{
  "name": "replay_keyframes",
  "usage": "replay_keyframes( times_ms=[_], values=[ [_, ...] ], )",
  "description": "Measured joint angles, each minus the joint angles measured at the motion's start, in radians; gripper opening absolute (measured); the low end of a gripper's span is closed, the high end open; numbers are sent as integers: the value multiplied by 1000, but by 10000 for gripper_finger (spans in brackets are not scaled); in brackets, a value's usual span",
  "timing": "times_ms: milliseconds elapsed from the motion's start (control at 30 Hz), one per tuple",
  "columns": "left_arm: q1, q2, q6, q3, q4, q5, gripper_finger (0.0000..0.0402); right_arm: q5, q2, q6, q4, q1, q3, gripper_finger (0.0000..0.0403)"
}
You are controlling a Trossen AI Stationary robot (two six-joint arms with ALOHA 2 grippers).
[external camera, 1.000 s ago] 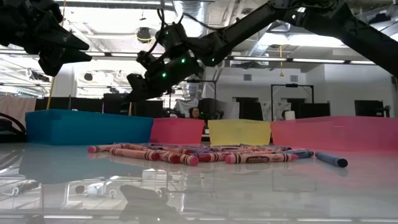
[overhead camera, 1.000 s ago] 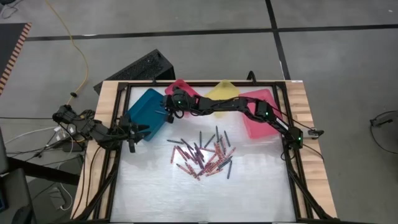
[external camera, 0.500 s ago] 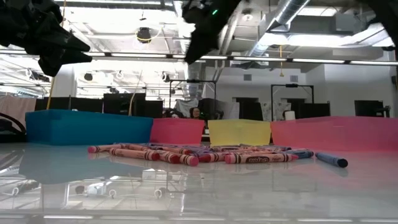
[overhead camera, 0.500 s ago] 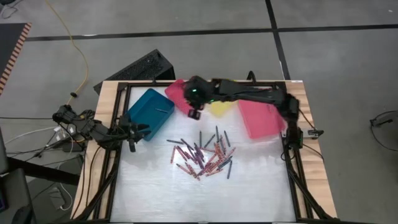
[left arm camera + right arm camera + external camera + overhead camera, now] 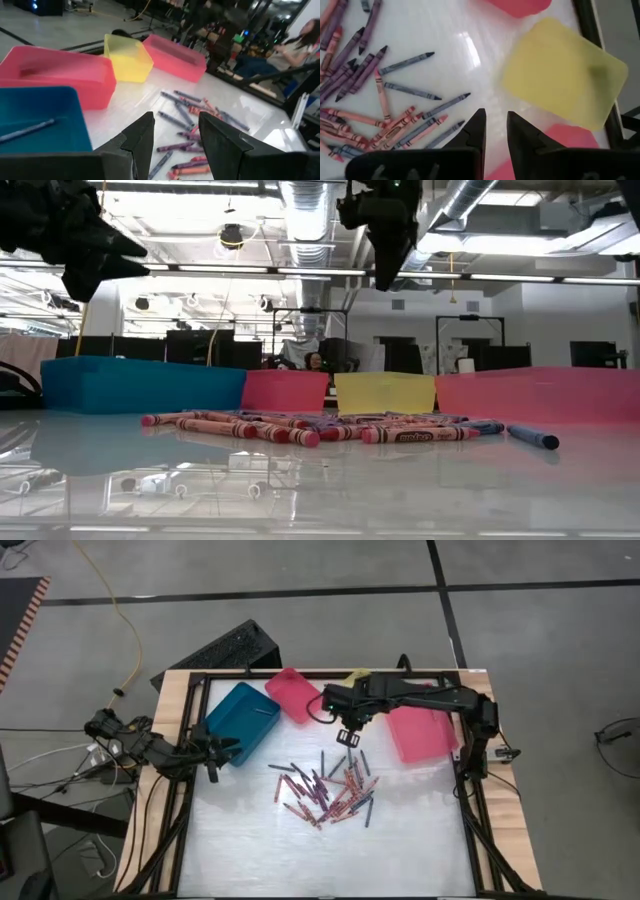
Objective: Sort crayons
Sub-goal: Put the red crayon into the yellow bin
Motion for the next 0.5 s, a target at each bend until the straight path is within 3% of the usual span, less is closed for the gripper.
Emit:
replay_keyframes(
  times_ms=[267,500],
  values=[
    [0,0,115,75,41,0,145,37,0,-90,28,-1,-74,71],
    [15,0,290,222,24,-158,145,55,0,-260,178,-95,-77,71]
  ],
)
